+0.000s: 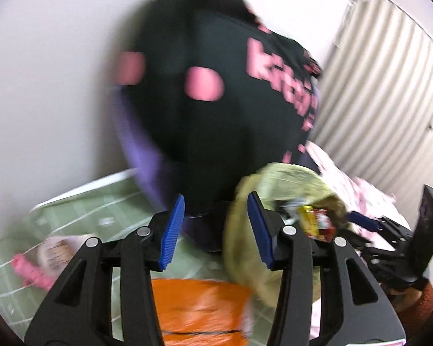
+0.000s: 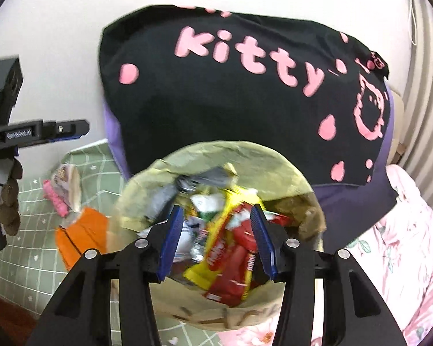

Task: Collect trash
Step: 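Move both grippers back over the table toward the orange bag and paper cup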

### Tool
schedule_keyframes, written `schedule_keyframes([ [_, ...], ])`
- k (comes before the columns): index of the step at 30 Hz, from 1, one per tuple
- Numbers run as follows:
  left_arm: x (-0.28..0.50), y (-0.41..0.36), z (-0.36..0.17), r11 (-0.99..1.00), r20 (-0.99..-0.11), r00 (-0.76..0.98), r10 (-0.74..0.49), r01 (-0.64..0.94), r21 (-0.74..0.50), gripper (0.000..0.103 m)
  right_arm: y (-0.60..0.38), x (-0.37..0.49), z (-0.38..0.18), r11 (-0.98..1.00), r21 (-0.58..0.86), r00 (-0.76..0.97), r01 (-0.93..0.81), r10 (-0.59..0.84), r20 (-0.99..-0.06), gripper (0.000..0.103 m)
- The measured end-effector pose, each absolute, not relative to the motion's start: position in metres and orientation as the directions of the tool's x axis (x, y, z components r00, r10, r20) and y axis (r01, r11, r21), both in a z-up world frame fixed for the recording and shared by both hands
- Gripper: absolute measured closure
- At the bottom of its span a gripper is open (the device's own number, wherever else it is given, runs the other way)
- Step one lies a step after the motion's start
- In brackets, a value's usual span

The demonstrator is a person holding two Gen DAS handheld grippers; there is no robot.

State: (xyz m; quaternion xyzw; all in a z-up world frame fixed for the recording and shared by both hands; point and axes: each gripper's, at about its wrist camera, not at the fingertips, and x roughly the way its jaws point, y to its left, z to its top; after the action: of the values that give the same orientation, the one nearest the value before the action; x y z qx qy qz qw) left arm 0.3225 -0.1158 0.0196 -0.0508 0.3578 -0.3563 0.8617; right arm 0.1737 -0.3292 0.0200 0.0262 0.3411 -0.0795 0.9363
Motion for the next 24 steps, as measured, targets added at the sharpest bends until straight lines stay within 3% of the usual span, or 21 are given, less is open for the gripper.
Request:
schedule_keyframes([
  [5,0.335,-0.051,0.0,0.836,-0.6,0.589,-0.541,0.455,-0.308,0.059,-0.303,0.176,0.028,0.994,0.013,0.781,0.106,-0.076,-0.621,0.057],
  [11,0.346,0.024,-0.04,0.897,-0.669,0.599,-0.439,0.25,-0.364,0.059,-0.255,0.189,0.024,0.997,0.04,0.773,-0.063,0.074,-0.63,0.055],
  [18,0.369,0.028,-0.061,0.873,-0.67,0.56,-0.487,0.33,-0.359,0.054,-0.207,0.217,-0.005,0.968,0.12,0.689,-0.219,0.241,-0.684,0.055],
  [24,0.394,0.012,-0.082,0.861,-0.708,0.495,-0.504,0.352,-0.368,0.054,-0.182,0.214,-0.049,0.955,0.121,0.588,-0.27,0.263,-0.765,0.055],
])
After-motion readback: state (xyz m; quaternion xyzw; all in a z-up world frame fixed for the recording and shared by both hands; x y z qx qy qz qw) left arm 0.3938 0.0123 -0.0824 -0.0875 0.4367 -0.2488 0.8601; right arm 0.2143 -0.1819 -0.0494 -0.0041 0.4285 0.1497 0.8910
